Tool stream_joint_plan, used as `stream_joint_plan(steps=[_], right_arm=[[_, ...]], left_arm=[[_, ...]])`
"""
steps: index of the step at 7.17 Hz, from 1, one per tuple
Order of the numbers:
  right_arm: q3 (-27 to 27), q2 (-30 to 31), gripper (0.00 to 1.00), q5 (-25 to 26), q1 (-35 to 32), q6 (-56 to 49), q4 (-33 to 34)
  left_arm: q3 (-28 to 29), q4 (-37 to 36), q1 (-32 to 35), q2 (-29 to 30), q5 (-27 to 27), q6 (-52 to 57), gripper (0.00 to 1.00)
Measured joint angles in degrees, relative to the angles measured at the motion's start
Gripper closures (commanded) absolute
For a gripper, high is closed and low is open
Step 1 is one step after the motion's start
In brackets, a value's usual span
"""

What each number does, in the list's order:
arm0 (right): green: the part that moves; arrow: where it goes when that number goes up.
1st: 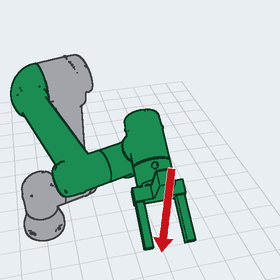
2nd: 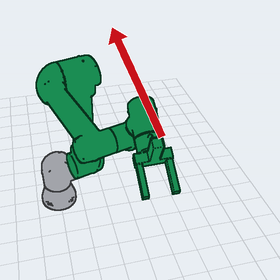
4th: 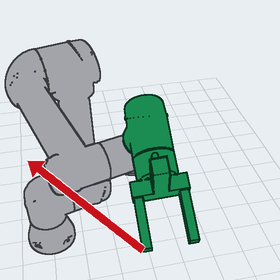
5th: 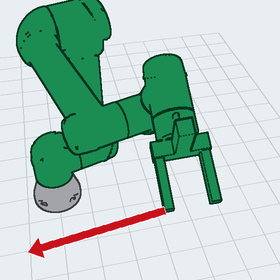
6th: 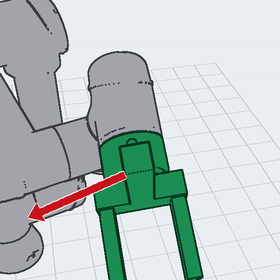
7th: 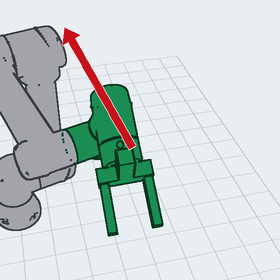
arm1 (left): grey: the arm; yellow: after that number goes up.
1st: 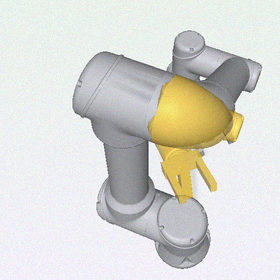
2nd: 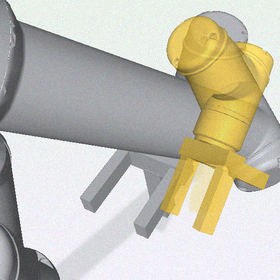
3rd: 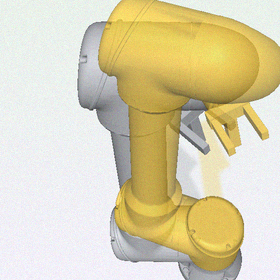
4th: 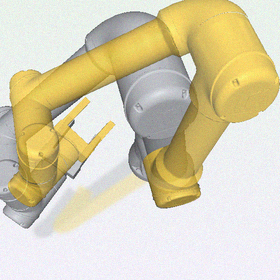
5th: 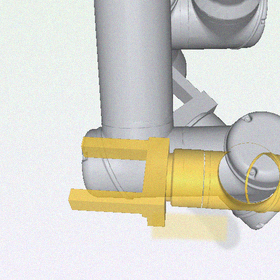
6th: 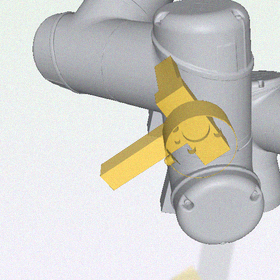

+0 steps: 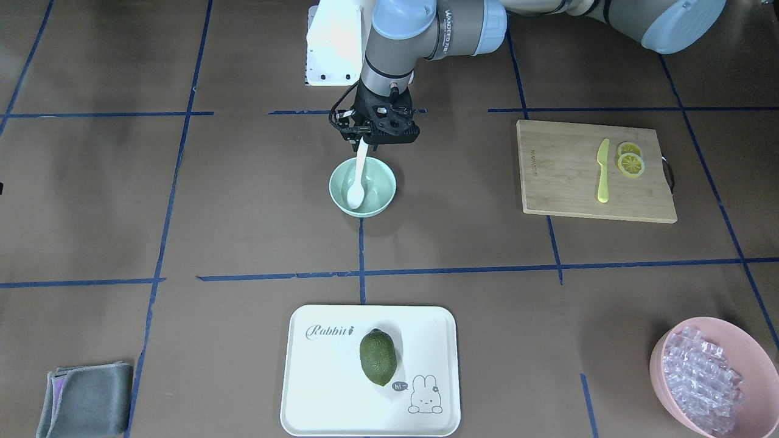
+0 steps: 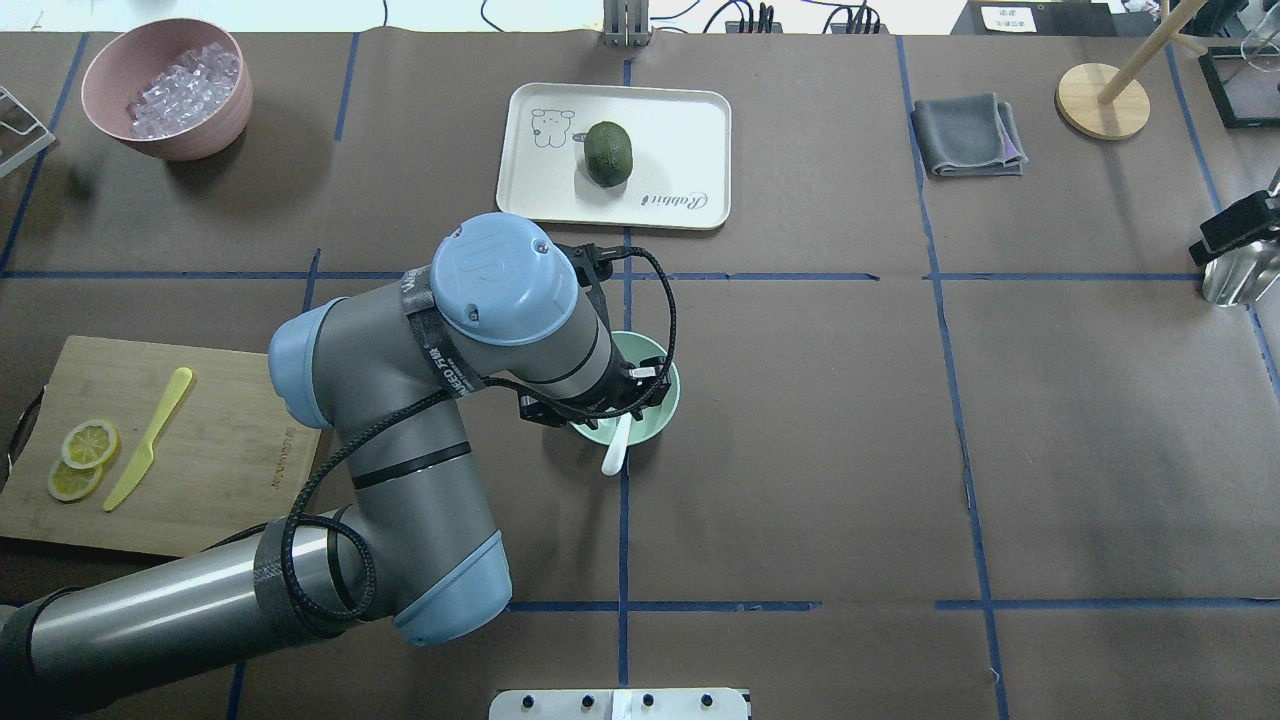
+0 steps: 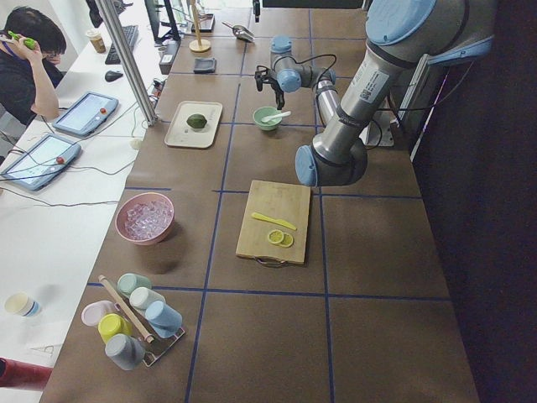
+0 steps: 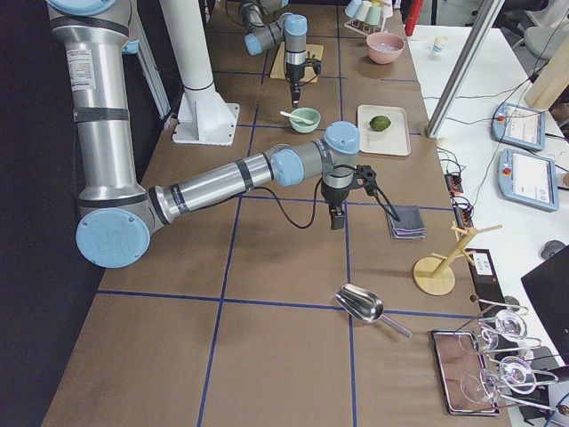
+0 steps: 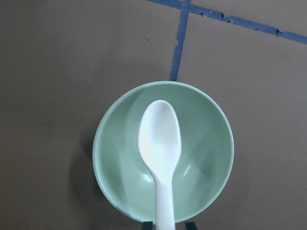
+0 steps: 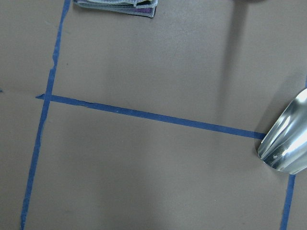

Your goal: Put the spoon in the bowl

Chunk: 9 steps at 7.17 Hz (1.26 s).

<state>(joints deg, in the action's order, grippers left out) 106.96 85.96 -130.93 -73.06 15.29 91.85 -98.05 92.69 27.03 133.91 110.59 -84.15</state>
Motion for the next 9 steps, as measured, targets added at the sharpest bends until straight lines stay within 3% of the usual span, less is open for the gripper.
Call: stream_joint_plan(steps=[2, 3, 6, 9], right_arm=[[-0.03, 0.21, 0.00, 0.03, -0.19, -0.10, 0.00], [-0.17, 0.93, 0.00, 0.03, -0.75, -0.55, -0.02], [-5.13, 3.50, 0.00, -1.74, -7.50, -12.63, -0.08], [-17.13, 4.61, 0.00, -5.77, -16.56, -23.75, -5.72]], left_arm=[[-0.60, -1.23, 1.25, -0.45, 1.89, 0.61, 0.00], [-2.66, -3.47, 3.99, -2.11, 5.48, 3.12, 0.00], [-17.32, -17.31, 15.41, -14.12, 10.27, 29.21, 0.00], [-19.72, -20.22, 31.80, -27.29, 17.86, 56.23, 0.00]])
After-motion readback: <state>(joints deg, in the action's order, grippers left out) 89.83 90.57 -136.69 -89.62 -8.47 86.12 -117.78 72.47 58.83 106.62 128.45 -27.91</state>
